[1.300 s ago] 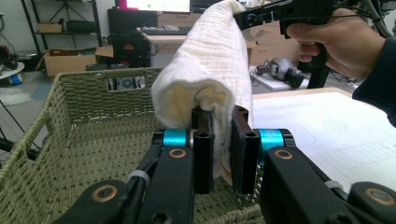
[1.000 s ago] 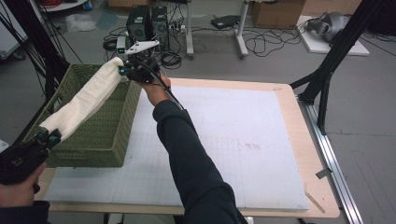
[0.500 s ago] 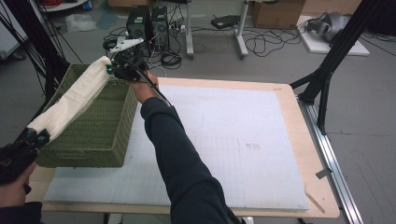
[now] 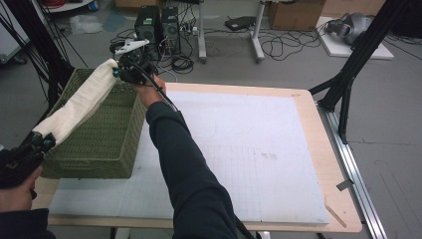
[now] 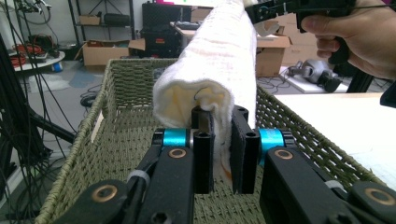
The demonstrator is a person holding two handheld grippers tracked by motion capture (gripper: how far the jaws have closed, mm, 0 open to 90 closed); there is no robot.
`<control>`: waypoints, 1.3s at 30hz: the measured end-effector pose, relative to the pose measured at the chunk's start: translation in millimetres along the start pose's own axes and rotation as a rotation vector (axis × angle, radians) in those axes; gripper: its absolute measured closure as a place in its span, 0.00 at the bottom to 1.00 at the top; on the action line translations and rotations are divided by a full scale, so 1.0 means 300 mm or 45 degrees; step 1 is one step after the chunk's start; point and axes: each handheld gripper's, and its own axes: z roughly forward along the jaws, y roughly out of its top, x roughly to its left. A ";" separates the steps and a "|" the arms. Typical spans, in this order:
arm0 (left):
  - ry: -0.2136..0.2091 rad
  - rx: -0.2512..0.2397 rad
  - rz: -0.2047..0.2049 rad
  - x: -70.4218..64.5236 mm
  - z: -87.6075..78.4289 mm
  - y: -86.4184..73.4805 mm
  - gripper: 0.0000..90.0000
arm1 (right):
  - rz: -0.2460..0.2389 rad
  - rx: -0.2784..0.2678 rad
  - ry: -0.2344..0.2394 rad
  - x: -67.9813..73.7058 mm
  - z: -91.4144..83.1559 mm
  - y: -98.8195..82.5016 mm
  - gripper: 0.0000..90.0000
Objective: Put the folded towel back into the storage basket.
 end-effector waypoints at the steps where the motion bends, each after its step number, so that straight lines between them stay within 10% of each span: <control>1: 0.002 0.001 -0.001 0.000 0.001 0.000 0.90 | 0.003 -0.001 0.002 0.000 0.001 0.000 0.91; 12: 0.031 0.043 0.001 0.022 0.021 -0.010 0.86 | -0.006 0.027 0.000 0.001 0.031 -0.012 0.88; 16: 0.102 0.051 -0.011 0.028 0.027 -0.005 0.44 | 0.020 0.035 -0.005 0.000 0.050 -0.022 0.69; 19: 0.137 0.027 -0.008 0.023 0.014 0.007 0.40 | 0.014 0.051 -0.015 -0.005 0.050 -0.026 0.61; 28: 0.081 -0.031 -0.005 -0.005 -0.002 0.039 0.39 | 0.015 0.007 -0.004 -0.024 -0.024 -0.029 0.53; 39: -0.114 0.009 -0.087 -0.069 0.044 0.041 0.25 | 0.020 0.011 0.046 -0.059 -0.179 -0.108 0.32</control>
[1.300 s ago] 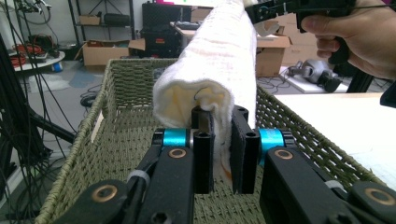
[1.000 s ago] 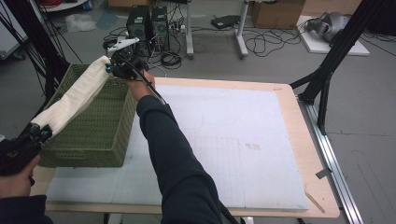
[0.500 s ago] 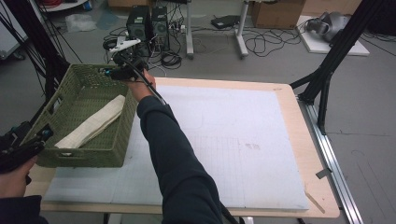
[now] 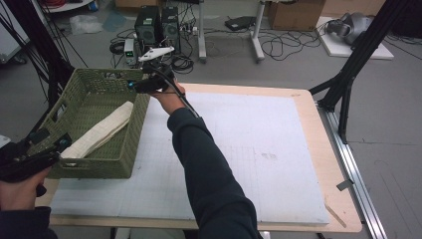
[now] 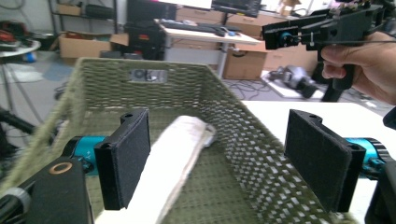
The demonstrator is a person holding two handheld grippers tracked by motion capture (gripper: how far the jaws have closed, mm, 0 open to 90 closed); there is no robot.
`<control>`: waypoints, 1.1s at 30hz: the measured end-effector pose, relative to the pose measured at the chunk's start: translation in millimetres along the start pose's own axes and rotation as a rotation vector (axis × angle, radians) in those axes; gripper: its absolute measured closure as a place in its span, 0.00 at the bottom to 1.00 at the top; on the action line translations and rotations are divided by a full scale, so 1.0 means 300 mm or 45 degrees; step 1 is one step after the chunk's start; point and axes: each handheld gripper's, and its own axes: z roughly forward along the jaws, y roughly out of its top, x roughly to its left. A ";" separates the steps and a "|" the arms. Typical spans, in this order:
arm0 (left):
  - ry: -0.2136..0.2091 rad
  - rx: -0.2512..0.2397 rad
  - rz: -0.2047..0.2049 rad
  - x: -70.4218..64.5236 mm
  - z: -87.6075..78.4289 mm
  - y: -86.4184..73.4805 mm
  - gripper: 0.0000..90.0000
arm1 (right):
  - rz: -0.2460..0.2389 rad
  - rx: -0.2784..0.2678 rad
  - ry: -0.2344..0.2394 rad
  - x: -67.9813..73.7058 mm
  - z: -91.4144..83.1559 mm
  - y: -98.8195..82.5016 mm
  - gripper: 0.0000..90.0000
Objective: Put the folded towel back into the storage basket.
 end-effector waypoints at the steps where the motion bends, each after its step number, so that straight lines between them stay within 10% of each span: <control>1: -0.024 0.006 0.005 -0.010 0.006 0.001 0.25 | 0.001 0.003 -0.002 -0.002 -0.017 -0.010 0.30; 11: -0.201 0.048 0.025 -0.109 0.092 -0.008 0.26 | 0.034 0.035 -0.080 -0.040 -0.236 -0.136 0.14; 33: -0.463 0.102 0.069 -0.365 0.295 -0.038 0.27 | 0.081 -0.014 -0.250 -0.052 -0.723 -0.401 0.13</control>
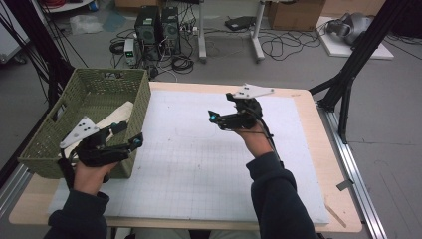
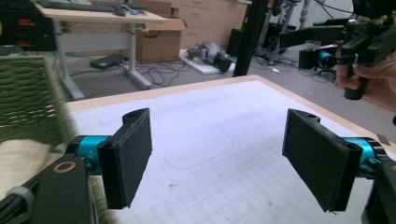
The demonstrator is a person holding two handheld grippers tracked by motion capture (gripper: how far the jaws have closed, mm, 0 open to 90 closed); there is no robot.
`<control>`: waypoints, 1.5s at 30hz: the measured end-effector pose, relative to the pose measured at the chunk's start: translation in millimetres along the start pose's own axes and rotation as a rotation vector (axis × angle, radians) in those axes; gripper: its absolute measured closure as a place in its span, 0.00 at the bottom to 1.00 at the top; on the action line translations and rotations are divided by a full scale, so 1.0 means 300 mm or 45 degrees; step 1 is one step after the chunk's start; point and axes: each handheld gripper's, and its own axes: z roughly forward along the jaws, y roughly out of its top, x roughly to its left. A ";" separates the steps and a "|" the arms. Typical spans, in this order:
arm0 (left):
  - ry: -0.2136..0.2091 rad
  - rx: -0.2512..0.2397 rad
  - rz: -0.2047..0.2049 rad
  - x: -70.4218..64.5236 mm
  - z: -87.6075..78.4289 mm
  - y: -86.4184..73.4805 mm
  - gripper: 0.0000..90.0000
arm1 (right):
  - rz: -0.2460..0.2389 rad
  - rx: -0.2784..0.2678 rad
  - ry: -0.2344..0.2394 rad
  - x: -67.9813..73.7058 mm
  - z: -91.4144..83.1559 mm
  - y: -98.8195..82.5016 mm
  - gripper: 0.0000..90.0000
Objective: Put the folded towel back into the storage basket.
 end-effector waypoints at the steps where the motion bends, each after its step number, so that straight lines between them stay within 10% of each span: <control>1: -0.028 0.001 0.011 -0.011 0.016 -0.003 0.27 | -0.001 0.002 -0.017 -0.006 -0.024 -0.019 0.14; 15: -0.179 0.071 0.061 -0.101 0.186 -0.062 0.27 | 0.089 0.011 -0.244 -0.033 -0.300 -0.265 0.13; 25: -0.187 0.114 0.099 -0.131 0.256 -0.141 0.27 | 0.159 0.030 -0.317 -0.030 -0.404 -0.392 0.13; 45: -0.171 0.110 0.115 -0.118 0.226 -0.213 0.27 | 0.132 0.087 -0.374 -0.020 -0.422 -0.473 0.13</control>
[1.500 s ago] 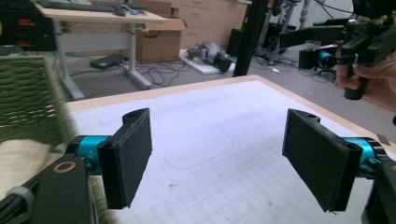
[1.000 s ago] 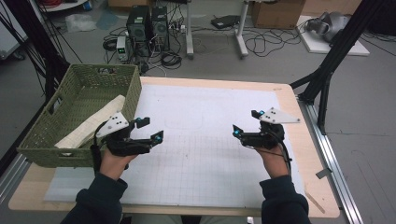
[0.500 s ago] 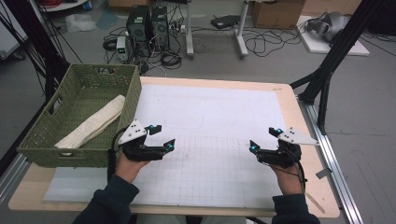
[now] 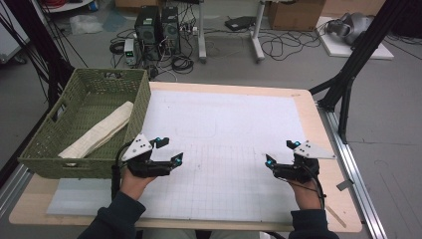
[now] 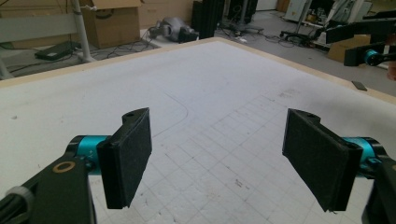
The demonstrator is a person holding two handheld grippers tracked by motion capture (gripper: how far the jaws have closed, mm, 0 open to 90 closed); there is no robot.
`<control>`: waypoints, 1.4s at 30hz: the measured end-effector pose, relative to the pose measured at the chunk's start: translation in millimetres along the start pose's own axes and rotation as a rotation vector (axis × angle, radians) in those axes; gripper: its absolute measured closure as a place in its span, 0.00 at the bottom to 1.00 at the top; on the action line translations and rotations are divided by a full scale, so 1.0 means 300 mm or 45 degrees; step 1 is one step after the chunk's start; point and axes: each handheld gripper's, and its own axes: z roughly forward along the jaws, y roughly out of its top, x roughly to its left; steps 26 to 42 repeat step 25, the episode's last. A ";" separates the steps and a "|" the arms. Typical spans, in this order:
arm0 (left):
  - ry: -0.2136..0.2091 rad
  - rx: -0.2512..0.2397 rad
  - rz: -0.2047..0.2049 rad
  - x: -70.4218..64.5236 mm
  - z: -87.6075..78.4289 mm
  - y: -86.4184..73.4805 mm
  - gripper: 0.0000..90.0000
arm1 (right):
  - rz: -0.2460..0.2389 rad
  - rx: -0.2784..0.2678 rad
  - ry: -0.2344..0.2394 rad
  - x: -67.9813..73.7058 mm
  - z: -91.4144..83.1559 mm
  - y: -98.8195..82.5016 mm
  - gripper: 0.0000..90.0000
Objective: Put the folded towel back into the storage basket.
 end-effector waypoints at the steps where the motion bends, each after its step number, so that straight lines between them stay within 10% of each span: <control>1: 0.004 0.001 -0.001 -0.001 -0.002 -0.001 0.27 | 0.008 -0.004 -0.001 0.003 0.000 0.001 0.13; 42: 0.002 0.016 -0.010 0.003 0.009 -0.006 0.27 | 0.012 -0.002 0.002 0.000 0.000 -0.003 0.13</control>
